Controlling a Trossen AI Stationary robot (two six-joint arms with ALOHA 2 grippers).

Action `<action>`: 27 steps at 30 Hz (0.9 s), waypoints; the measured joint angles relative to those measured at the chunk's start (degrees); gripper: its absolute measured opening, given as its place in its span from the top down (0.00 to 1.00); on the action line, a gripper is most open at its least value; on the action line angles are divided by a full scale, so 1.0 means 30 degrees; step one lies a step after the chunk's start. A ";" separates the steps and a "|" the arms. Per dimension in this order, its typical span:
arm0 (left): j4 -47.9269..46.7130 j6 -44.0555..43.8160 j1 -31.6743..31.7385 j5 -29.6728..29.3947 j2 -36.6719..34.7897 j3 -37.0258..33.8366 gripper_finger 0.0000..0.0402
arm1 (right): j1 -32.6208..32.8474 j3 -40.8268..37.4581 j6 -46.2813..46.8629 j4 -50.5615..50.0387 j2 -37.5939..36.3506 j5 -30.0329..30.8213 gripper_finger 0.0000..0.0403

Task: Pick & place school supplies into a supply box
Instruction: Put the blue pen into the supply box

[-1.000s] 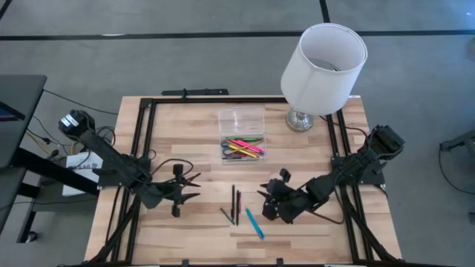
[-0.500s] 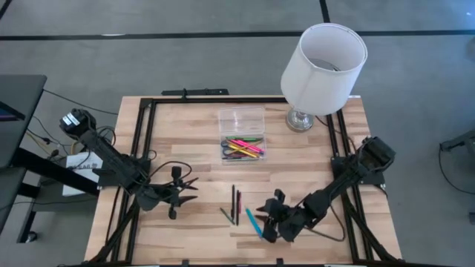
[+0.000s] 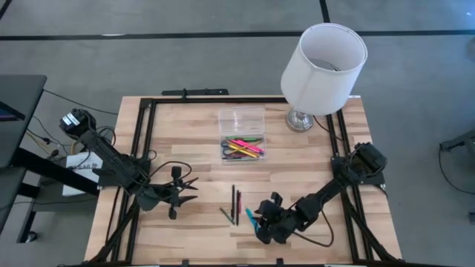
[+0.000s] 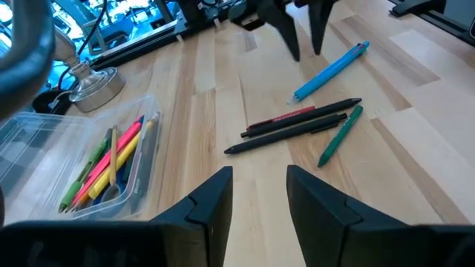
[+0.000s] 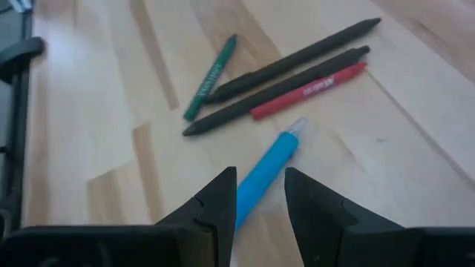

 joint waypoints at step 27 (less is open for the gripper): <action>-0.0022 -0.0447 0.0007 0.0007 0.0007 0.0000 0.69 | -0.0694 0.0012 0.1977 0.0114 0.0311 -0.2548 0.72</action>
